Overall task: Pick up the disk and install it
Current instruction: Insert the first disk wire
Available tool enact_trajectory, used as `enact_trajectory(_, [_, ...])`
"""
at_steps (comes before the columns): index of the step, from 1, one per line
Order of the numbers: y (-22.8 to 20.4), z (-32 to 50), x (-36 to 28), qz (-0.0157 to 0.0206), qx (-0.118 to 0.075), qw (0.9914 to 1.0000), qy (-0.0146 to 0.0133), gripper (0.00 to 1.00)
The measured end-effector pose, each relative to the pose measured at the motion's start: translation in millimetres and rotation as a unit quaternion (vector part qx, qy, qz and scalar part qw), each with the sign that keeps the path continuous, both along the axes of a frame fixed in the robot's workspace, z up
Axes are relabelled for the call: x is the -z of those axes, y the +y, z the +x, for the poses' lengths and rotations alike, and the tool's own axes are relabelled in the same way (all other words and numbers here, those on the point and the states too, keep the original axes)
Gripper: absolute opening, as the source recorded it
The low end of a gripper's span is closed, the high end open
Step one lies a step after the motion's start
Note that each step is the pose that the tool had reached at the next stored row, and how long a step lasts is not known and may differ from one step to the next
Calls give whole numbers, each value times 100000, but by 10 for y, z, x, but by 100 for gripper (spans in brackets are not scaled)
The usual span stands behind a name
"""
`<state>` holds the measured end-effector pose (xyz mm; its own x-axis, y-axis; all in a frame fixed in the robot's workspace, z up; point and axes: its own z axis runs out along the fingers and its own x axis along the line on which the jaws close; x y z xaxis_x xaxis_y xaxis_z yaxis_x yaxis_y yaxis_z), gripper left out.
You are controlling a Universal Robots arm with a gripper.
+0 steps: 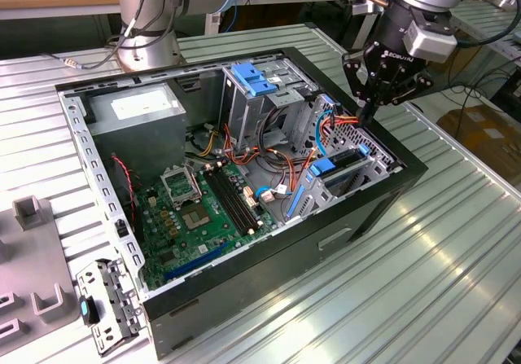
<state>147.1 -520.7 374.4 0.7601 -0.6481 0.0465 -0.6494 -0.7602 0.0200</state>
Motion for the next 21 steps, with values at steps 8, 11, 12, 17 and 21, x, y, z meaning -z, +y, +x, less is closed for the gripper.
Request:
enact_trajectory(8, [1,-9,2,10,3802,99928,-1,17])
enact_trajectory(11, [-1,-50,1,2,3898,99924,2,17])
enact_trajectory(12, [-2,-73,1,4,3918,99923,0,17])
enact_trajectory(17, [-5,-114,1,4,5174,99866,-1,17])
enact_trajectory(21, [-5,-114,1,-3,8523,99636,-1,17])
